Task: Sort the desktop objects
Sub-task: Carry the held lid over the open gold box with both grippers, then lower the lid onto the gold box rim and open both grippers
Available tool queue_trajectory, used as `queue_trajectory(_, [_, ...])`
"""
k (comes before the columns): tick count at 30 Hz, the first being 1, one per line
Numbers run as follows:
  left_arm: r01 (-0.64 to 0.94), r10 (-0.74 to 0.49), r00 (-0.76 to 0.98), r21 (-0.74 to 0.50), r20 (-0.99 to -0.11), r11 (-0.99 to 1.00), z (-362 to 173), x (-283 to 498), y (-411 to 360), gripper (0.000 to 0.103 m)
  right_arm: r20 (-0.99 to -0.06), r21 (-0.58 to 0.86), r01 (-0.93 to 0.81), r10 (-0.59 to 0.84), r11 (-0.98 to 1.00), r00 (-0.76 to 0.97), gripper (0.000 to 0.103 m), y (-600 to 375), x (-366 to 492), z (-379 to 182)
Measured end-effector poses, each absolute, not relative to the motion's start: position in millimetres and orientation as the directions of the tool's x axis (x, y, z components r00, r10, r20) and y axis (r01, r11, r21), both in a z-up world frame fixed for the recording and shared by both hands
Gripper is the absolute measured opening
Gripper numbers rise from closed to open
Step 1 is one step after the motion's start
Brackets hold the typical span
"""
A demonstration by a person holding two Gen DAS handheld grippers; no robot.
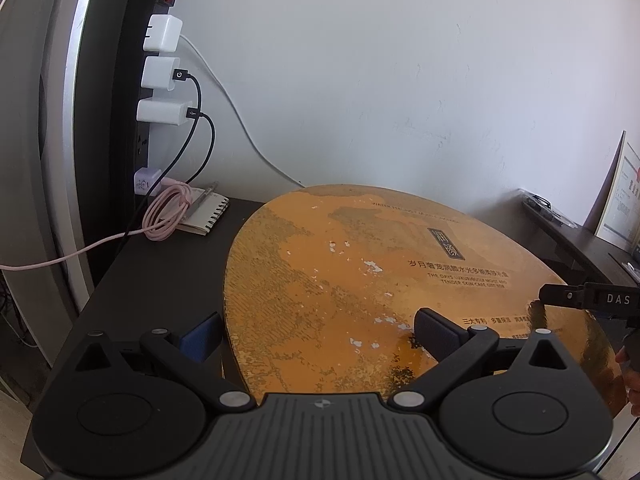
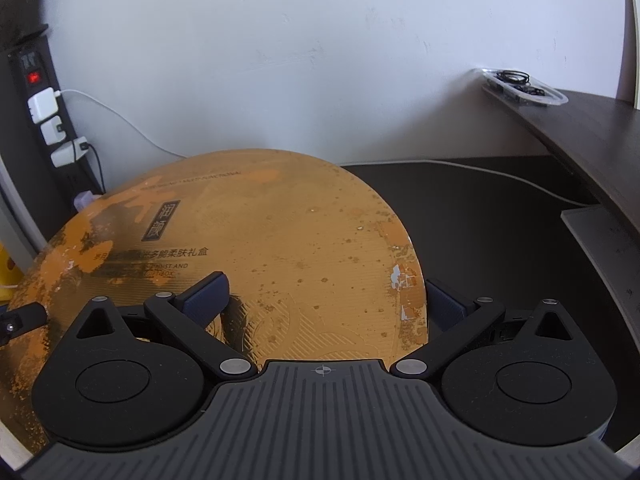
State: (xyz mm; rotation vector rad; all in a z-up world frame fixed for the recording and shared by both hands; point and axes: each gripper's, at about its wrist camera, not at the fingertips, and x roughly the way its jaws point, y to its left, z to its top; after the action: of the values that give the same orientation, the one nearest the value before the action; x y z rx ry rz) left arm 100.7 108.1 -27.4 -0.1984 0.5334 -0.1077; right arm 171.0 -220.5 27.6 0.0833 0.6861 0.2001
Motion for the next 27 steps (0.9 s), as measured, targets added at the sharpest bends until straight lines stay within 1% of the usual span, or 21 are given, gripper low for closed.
queue_trajectory(8, [0.051,-0.151,0.853,-0.209,-0.499,0.977,-33,103,107,0.102,-0.622,0.147,-0.145,0.206,0.978,0.755,0.102,-221,169,20])
queue_trajectory(11, [0.052,-0.157,0.858,-0.221,-0.489,0.974,-31,103,109,0.101,-0.628,0.183,-0.133,0.220,0.974,0.747,0.102,-225,172,23])
queue_trajectory(13, [0.049,-0.150,0.874,-0.223,-0.462,0.974,-23,98,110,0.101,-0.588,0.240,-0.119,0.242,0.963,0.772,0.101,-234,168,28])
queue_trajectory(16, [0.000,-0.081,0.893,-0.179,-0.443,0.984,-5,88,108,0.101,-0.535,0.248,-0.112,0.232,0.962,0.812,0.101,-241,153,45])
queue_trajectory(20, [-0.178,0.112,0.861,-0.089,-0.497,0.980,4,77,108,0.101,-0.500,0.203,-0.105,0.195,0.973,0.844,0.103,-237,123,65])
queue_trajectory(22, [-0.246,0.175,0.826,-0.062,-0.536,0.967,0,72,111,0.101,-0.497,0.185,-0.115,0.194,0.976,0.846,0.103,-231,105,67])
queue_trajectory(25, [-0.288,0.202,0.794,-0.061,-0.574,0.956,-9,65,117,0.102,-0.507,0.162,-0.137,0.202,0.977,0.838,0.103,-223,83,63])
queue_trajectory(27, [-0.302,0.206,0.792,-0.075,-0.575,0.950,-12,59,121,0.102,-0.524,0.158,-0.118,0.185,0.980,0.831,0.103,-222,73,57])
